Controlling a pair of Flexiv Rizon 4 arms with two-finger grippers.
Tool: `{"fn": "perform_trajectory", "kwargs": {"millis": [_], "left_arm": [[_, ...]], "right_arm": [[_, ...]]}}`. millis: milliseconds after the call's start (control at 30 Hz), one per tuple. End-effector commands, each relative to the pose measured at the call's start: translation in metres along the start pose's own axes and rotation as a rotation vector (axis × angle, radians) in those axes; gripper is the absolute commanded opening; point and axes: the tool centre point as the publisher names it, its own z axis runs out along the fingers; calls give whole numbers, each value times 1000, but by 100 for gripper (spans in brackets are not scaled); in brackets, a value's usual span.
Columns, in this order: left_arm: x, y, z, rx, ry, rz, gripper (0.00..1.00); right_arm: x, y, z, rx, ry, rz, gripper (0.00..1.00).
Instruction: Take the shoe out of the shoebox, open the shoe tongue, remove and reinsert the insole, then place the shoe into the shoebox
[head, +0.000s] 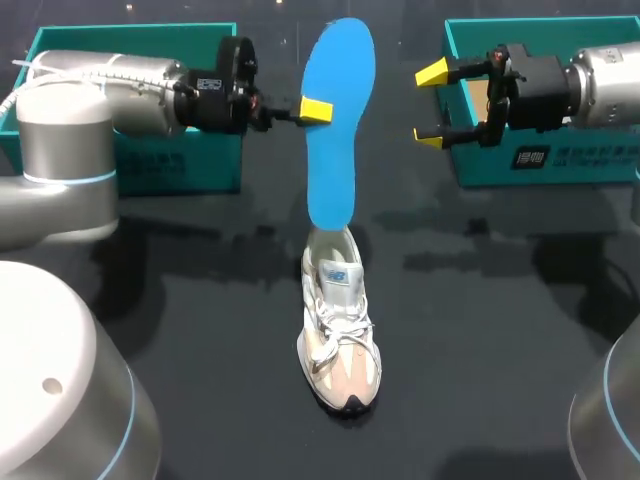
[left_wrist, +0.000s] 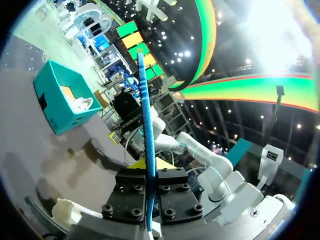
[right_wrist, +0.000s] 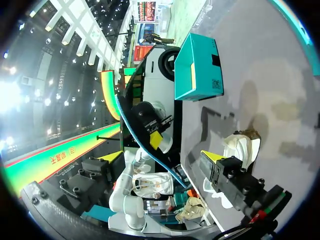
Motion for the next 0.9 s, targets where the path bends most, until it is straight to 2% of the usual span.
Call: {"fn": "perform_trajectory", "kwargs": {"millis": [33, 267, 367, 533, 900], "left_arm": [[5, 8, 2, 278, -66, -504, 0], [5, 8, 2, 278, -66, -504, 0], [-3, 11, 3, 353, -86, -566, 0], [-14, 12, 1, 394, -105, -597, 0], [-26, 8, 2, 410, -112, -548, 0]], "right_arm": [[0, -1, 0, -2, -4, 1, 100], [0, -1, 0, -2, -4, 1, 100], [0, -1, 0, -2, -4, 1, 100], [0, -1, 0, -2, -4, 1, 100], [0, -1, 0, -2, -4, 1, 100]]}}
